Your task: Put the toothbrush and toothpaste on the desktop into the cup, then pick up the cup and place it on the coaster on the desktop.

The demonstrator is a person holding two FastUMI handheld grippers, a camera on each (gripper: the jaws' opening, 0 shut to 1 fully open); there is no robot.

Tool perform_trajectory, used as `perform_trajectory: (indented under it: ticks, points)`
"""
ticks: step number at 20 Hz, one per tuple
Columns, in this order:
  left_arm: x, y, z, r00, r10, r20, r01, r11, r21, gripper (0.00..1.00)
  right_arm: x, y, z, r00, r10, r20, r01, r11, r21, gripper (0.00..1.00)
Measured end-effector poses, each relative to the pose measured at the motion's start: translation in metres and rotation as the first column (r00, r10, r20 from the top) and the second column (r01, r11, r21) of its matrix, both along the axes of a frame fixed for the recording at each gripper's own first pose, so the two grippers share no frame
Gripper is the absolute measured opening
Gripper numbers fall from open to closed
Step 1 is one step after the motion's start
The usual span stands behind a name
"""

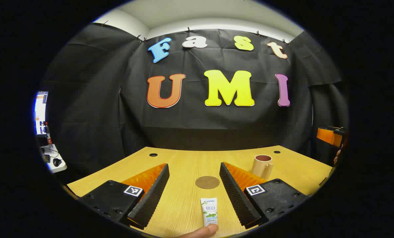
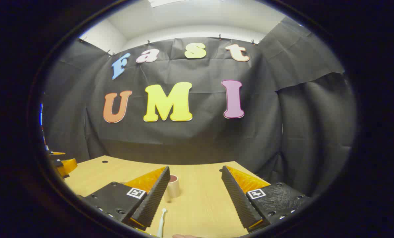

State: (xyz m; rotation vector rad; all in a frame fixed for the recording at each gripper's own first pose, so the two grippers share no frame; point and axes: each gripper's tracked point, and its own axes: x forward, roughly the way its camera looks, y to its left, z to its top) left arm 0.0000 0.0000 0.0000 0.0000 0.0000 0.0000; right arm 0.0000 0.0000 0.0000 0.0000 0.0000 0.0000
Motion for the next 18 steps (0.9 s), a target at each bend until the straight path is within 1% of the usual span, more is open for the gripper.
perform_trajectory:
  ticks: [2,3,4,6,8,9,10,11,14,18]
  points:
    - [-0.002,-0.001,-0.001,1.000,-0.005,-0.006,0.005,1.000,0.003,0.97,0.000,0.001,-0.004,1.000,0.004,-0.010,-0.004,1.000,0.005,0.94]
    - [-0.003,-0.005,0.002,1.000,-0.012,0.003,0.012,1.000,0.001,0.97,0.001,0.003,-0.009,1.000,0.013,-0.024,-0.013,1.000,0.019,0.97]
    - [-0.005,-0.008,0.003,1.000,-0.018,0.005,0.018,1.000,0.002,0.97,0.002,0.000,-0.011,0.999,0.010,-0.031,-0.010,1.000,0.019,0.94]
    - [-0.006,-0.011,0.004,1.000,-0.024,0.008,0.024,1.000,0.002,0.97,0.001,-0.002,-0.013,0.999,0.006,-0.037,-0.006,1.000,0.019,0.97]
    - [-0.006,-0.015,0.003,0.999,-0.036,0.001,0.036,0.999,0.004,0.97,0.000,-0.004,-0.011,1.000,0.001,-0.021,-0.001,1.000,0.006,0.95]
    - [-0.007,-0.015,0.000,0.999,-0.037,-0.007,0.037,0.999,0.006,0.97,0.000,-0.006,-0.010,1.000,-0.009,-0.007,0.009,1.000,-0.004,0.97]
    - [-0.006,-0.015,-0.002,0.999,-0.036,-0.013,0.036,0.999,0.004,0.97,0.001,-0.009,-0.011,1.000,-0.016,0.000,0.016,1.000,-0.005,0.95]
    - [-0.006,-0.012,-0.002,0.999,-0.030,-0.015,0.030,1.000,0.001,0.97,0.002,-0.008,-0.013,1.000,-0.015,-0.005,0.015,1.000,0.000,0.97]
    - [-0.004,-0.008,-0.006,1.000,-0.016,-0.026,0.016,1.000,0.002,0.97,0.004,-0.014,-0.015,0.999,-0.038,0.005,0.038,0.999,-0.032,0.96]
    - [-0.002,-0.005,-0.010,0.999,0.006,-0.031,-0.006,1.000,-0.013,0.97,0.005,-0.007,-0.023,1.000,-0.010,-0.025,0.009,1.000,-0.011,0.95]
